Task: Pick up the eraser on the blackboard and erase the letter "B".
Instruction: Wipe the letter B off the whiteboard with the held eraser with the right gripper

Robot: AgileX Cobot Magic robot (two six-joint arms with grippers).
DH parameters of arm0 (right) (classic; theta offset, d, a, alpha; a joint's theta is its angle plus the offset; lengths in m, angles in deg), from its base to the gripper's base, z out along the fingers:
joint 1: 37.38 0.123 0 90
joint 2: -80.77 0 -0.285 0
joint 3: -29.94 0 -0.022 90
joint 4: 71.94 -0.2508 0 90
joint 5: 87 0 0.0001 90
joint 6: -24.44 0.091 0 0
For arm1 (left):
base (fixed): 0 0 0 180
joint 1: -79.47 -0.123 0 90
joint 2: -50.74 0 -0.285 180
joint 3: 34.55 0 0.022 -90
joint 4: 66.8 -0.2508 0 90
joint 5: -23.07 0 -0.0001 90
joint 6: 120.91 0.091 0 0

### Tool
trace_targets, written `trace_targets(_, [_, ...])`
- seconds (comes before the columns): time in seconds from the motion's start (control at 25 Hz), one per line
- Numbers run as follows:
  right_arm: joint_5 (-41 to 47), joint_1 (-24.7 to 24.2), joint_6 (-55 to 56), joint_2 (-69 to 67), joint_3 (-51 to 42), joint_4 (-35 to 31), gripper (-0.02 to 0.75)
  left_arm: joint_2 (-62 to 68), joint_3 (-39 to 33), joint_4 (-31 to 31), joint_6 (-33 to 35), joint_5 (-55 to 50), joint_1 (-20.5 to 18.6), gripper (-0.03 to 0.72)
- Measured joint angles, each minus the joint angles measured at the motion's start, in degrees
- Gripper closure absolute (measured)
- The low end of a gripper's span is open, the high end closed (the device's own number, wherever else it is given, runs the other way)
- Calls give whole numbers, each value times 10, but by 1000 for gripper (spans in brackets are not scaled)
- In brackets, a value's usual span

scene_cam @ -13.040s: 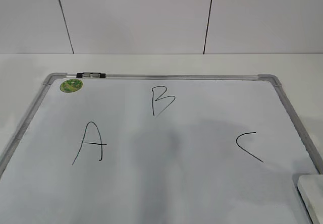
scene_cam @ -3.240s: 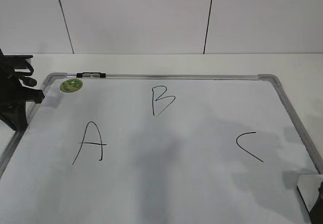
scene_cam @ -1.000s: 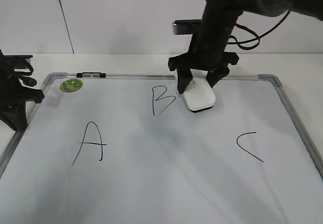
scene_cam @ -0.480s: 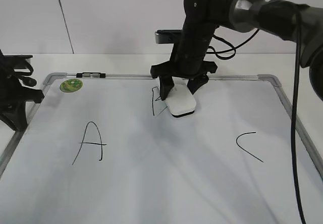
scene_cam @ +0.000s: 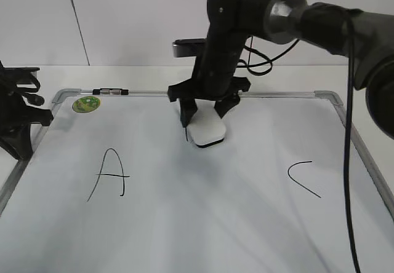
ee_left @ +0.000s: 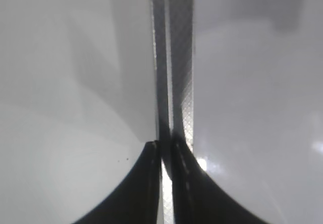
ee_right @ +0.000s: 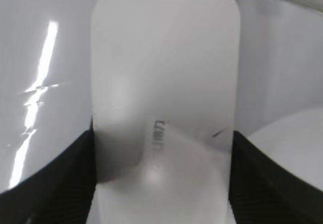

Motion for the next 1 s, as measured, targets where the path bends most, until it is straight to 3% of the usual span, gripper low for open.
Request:
trace_targets(0.24, [-4,60,1,-3,1,-9,202,0,0,0,0,0,0,657])
trace_targets(0.4, [-5,60,1,-3,2,-10,202,0,0,0,0,0,0,657])
trace_targets(0.64, [-5,21,11,-4,2,-23,202,0,0,2,0,0,0,657])
trace_targets(1.0, [8,-109,22,-4,3,-39,202,0,0,2,0,4,0,657])
